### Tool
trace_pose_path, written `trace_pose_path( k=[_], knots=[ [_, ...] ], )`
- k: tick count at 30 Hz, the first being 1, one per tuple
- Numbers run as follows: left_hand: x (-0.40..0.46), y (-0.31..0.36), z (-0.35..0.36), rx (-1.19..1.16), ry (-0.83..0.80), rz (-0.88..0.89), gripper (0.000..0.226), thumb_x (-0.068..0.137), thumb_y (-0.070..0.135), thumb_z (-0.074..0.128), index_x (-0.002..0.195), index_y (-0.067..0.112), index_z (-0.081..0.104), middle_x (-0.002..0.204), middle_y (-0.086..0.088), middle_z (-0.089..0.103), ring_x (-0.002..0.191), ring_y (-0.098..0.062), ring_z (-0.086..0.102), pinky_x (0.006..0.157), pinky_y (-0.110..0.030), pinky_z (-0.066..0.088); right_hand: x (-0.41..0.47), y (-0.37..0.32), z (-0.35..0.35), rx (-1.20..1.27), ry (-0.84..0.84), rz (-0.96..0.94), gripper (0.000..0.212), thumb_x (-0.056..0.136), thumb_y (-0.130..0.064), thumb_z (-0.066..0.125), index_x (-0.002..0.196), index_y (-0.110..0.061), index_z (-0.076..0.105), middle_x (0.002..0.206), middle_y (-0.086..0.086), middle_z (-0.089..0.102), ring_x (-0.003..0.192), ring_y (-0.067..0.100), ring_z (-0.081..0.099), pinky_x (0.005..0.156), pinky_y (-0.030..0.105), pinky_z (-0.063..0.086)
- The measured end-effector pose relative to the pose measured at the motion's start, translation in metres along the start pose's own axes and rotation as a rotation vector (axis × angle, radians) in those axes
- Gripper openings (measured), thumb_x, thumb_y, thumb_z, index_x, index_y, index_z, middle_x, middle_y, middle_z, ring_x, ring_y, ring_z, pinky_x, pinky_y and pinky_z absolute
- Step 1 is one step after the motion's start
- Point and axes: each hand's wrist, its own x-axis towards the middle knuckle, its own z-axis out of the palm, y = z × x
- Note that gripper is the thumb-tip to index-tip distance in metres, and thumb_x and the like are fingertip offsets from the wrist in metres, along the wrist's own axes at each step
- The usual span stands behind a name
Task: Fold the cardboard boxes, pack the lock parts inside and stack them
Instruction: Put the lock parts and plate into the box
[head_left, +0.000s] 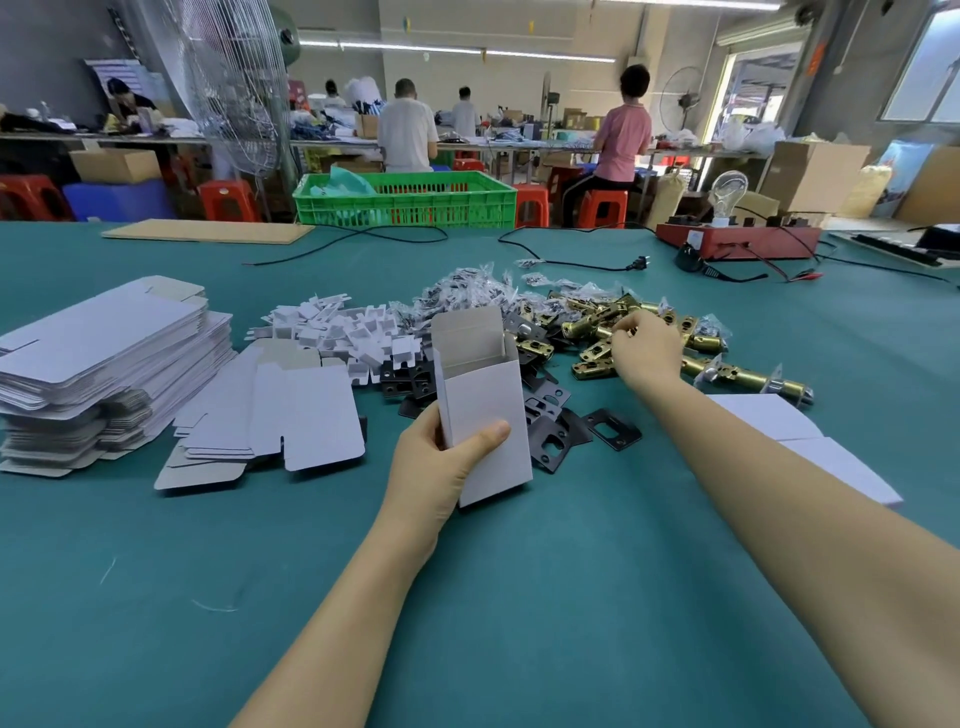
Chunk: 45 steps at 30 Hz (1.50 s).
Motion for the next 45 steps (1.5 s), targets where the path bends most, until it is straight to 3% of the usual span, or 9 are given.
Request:
trace_pose_path(
  k=[5,11,15,19,24,29,33,37,45],
  knots=[
    [-0.003,0.002,0.001,0.008,0.004,-0.007,0.032,0.077,0.018,0.081,0.102,0.031,0.067,0.095,0.016,0.075,0.086,-0.003,0.07,0.066,-0.015,0.054,0.005,0.002,-0.035,0.31,0.094,0.187,0.024,0.093,-0.01,0.045,0.101,-0.001,0.066,0.1,0.016,0.067,0.077,0.023,0.056,0.068,0.034,0.044],
    [-0.005,0.003,0.002,0.041,-0.003,-0.012,0.034,0.076,0.019,0.081,0.104,0.031,0.067,0.098,0.015,0.074,0.088,-0.005,0.07,0.066,-0.016,0.055,-0.018,0.011,-0.084,0.608,0.171,0.253,0.012,0.089,-0.016,0.05,0.097,-0.012,0.058,0.081,0.006,0.061,0.061,0.015,0.058,0.056,0.03,0.048],
    [-0.007,0.003,0.005,0.128,-0.04,0.02,0.036,0.076,0.015,0.082,0.104,0.032,0.068,0.098,0.013,0.075,0.088,-0.006,0.07,0.067,-0.018,0.055,-0.039,0.001,-0.105,0.433,0.153,0.094,0.01,0.083,-0.023,0.049,0.084,-0.014,0.054,0.072,0.007,0.063,0.07,0.025,0.064,0.056,0.033,0.052],
    [-0.011,0.002,0.008,0.188,-0.042,0.035,0.037,0.075,0.013,0.083,0.105,0.031,0.068,0.099,0.013,0.074,0.092,-0.008,0.07,0.074,-0.023,0.057,-0.056,-0.027,-0.128,0.226,0.118,-0.088,0.014,0.084,-0.029,0.05,0.08,-0.018,0.058,0.087,0.009,0.068,0.087,0.029,0.066,0.08,0.045,0.055],
    [-0.015,-0.001,0.013,0.297,-0.075,0.026,0.041,0.069,0.02,0.087,0.102,0.035,0.067,0.095,0.013,0.074,0.089,-0.006,0.068,0.075,-0.02,0.055,-0.084,-0.065,-0.153,0.336,-0.177,-0.302,0.009,0.089,-0.014,0.058,0.082,-0.013,0.064,0.071,0.004,0.066,0.055,0.006,0.063,0.051,0.019,0.049],
    [-0.017,0.001,0.014,0.308,-0.085,0.038,0.038,0.07,0.02,0.087,0.097,0.036,0.067,0.089,0.019,0.073,0.082,-0.001,0.067,0.063,-0.012,0.05,-0.113,-0.095,-0.151,0.531,-0.351,-0.408,0.008,0.091,-0.007,0.059,0.088,-0.005,0.066,0.072,0.008,0.068,0.057,0.01,0.064,0.052,0.017,0.052],
    [-0.018,0.003,0.015,0.332,-0.101,0.072,0.039,0.061,0.034,0.08,0.096,0.042,0.066,0.093,0.022,0.072,0.086,0.0,0.066,0.069,-0.014,0.051,-0.122,-0.104,-0.137,0.455,-0.331,-0.462,0.006,0.089,-0.011,0.062,0.087,-0.01,0.067,0.063,-0.004,0.066,0.061,0.014,0.067,0.059,0.027,0.057],
    [-0.017,0.003,0.015,0.338,-0.097,0.075,0.035,0.061,0.033,0.081,0.09,0.047,0.067,0.092,0.022,0.072,0.085,-0.001,0.066,0.069,-0.014,0.053,-0.124,-0.107,-0.122,0.331,-0.308,-0.52,0.007,0.088,-0.017,0.063,0.084,-0.017,0.068,0.072,0.001,0.066,0.071,0.024,0.066,0.073,0.046,0.057],
    [-0.018,0.004,0.015,0.344,-0.094,0.071,0.036,0.067,0.028,0.083,0.094,0.044,0.065,0.093,0.023,0.071,0.084,0.001,0.066,0.067,-0.014,0.052,-0.119,-0.102,-0.112,0.169,-0.153,-0.601,0.011,0.089,-0.022,0.06,0.089,-0.015,0.068,0.07,-0.01,0.06,0.062,0.003,0.053,0.059,0.017,0.043]
  ],
)
